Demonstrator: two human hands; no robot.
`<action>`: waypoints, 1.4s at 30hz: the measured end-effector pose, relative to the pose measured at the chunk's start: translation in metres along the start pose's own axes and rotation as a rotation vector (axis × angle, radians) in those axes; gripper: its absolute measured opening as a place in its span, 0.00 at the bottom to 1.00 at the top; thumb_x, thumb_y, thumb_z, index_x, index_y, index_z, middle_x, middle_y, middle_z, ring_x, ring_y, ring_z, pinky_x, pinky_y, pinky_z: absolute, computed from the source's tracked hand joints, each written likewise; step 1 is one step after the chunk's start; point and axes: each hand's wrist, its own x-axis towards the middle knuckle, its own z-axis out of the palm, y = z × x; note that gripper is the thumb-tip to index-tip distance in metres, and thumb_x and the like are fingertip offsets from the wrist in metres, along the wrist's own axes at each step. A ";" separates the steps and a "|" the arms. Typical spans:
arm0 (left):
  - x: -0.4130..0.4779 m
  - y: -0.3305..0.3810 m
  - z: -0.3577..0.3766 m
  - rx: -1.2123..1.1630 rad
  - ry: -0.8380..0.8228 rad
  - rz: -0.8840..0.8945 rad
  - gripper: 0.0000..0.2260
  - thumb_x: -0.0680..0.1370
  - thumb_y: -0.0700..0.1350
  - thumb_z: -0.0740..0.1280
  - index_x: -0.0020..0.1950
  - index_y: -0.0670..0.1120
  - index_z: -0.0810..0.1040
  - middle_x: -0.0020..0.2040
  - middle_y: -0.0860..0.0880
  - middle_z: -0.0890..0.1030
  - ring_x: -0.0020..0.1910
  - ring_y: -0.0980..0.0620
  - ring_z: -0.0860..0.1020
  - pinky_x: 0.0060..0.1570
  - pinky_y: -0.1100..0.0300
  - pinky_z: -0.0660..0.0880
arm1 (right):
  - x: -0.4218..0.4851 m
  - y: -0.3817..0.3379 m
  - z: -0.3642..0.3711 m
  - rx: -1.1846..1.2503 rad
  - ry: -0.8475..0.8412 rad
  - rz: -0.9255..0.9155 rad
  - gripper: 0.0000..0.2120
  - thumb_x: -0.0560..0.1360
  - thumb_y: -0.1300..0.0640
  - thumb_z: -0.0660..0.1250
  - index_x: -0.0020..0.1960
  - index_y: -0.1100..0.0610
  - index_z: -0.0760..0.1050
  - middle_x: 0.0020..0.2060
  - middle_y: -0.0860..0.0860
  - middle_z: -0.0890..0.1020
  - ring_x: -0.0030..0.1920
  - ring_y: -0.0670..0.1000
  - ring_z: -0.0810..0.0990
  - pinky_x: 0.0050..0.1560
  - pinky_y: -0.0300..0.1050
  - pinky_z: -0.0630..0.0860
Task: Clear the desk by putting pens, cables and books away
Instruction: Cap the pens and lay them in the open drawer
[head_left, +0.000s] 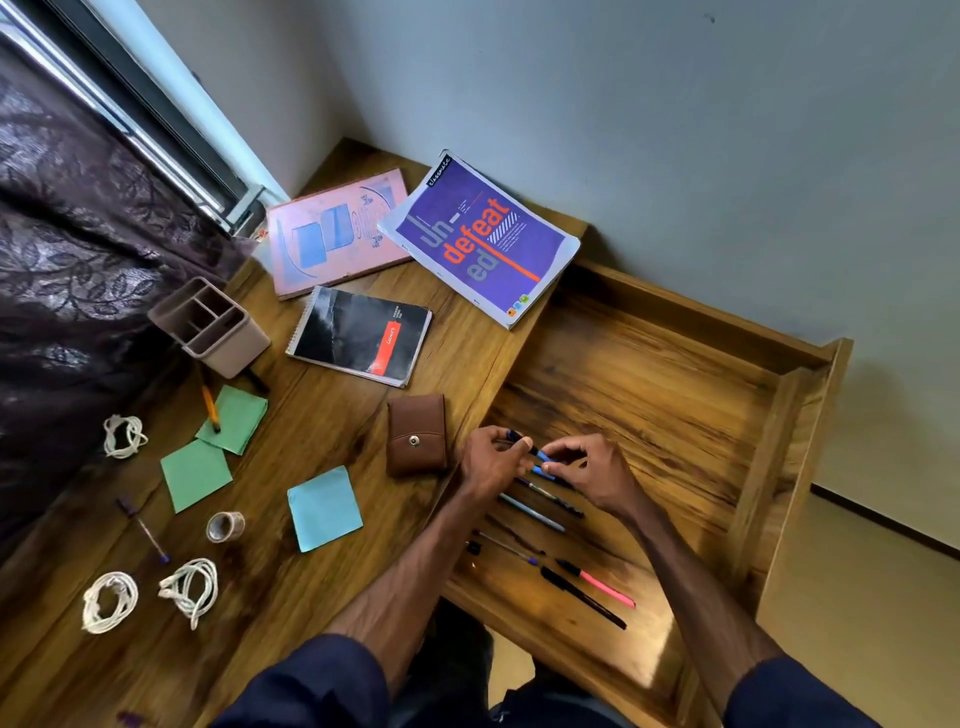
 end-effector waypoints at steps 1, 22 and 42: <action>0.001 0.004 0.001 -0.026 -0.029 -0.013 0.10 0.77 0.43 0.74 0.55 0.39 0.81 0.42 0.42 0.87 0.40 0.47 0.87 0.48 0.48 0.85 | 0.001 0.001 -0.004 -0.019 0.008 0.007 0.10 0.72 0.56 0.77 0.53 0.49 0.86 0.44 0.41 0.86 0.44 0.38 0.83 0.46 0.33 0.78; -0.044 -0.040 0.030 0.302 -0.234 -0.031 0.07 0.79 0.40 0.70 0.55 0.40 0.83 0.50 0.44 0.86 0.44 0.48 0.86 0.41 0.56 0.85 | -0.103 0.075 0.002 -0.289 0.078 0.392 0.12 0.74 0.62 0.74 0.57 0.54 0.84 0.51 0.49 0.86 0.46 0.45 0.83 0.46 0.40 0.82; -0.057 -0.055 0.025 0.383 -0.260 -0.034 0.07 0.79 0.41 0.70 0.57 0.42 0.82 0.47 0.46 0.86 0.42 0.50 0.86 0.46 0.53 0.85 | -0.123 0.079 0.027 -0.309 0.059 0.480 0.10 0.76 0.64 0.71 0.56 0.56 0.82 0.53 0.51 0.84 0.47 0.46 0.81 0.47 0.40 0.81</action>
